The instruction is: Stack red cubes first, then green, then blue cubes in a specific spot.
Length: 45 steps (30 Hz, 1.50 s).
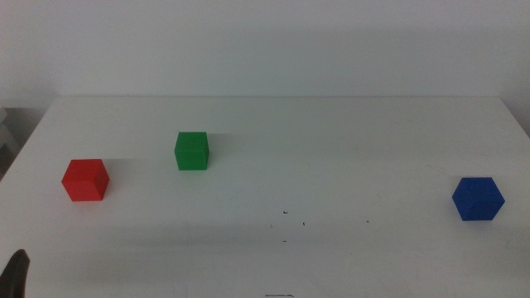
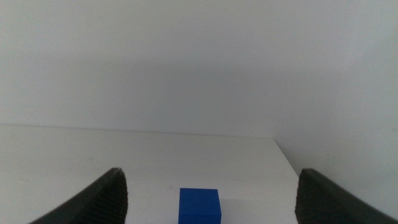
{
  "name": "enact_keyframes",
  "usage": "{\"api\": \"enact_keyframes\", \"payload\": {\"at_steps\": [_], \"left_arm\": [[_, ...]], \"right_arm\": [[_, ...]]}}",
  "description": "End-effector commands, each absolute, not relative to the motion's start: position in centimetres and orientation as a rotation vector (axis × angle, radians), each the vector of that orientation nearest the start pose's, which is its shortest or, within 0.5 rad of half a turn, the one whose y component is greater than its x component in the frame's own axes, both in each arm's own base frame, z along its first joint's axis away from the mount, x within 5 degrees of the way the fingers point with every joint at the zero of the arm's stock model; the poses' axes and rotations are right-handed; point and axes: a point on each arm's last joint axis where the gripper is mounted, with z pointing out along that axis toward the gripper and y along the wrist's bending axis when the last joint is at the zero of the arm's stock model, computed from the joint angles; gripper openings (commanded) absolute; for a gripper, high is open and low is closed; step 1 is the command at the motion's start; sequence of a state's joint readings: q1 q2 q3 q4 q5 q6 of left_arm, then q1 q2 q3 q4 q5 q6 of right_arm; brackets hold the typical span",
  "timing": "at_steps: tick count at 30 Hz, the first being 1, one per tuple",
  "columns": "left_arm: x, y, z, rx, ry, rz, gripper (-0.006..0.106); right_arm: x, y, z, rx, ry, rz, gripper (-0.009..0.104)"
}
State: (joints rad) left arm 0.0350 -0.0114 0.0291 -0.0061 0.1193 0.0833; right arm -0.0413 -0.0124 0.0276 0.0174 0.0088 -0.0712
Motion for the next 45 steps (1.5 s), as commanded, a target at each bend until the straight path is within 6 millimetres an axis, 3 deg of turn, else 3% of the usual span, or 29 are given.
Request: {"api": "enact_keyframes", "payload": {"at_steps": [1, 16, 28, 35, 45], "left_arm": [[5.4, 0.2, 20.6, 0.007, 1.501, 0.057, 0.093], [7.3, 0.5, 27.5, -0.019, 1.549, 0.080, 0.093], [10.8, 1.0, 32.8, -0.050, 1.755, 0.098, 0.093], [12.1, 1.2, 34.9, -0.043, 1.867, 0.102, 0.093], [15.5, 1.6, 37.8, -0.039, 2.103, 0.108, 0.093]], "right_arm": [[5.4, -0.3, 21.5, -0.019, 1.404, -0.101, 0.071], [5.4, -0.3, 21.5, -0.019, 1.404, -0.101, 0.071], [5.4, -0.3, 21.5, -0.019, 1.404, -0.101, 0.071], [5.4, -0.3, 21.5, -0.019, 1.404, -0.101, 0.071], [5.4, -0.3, 21.5, -0.019, 1.404, -0.101, 0.071]]}}
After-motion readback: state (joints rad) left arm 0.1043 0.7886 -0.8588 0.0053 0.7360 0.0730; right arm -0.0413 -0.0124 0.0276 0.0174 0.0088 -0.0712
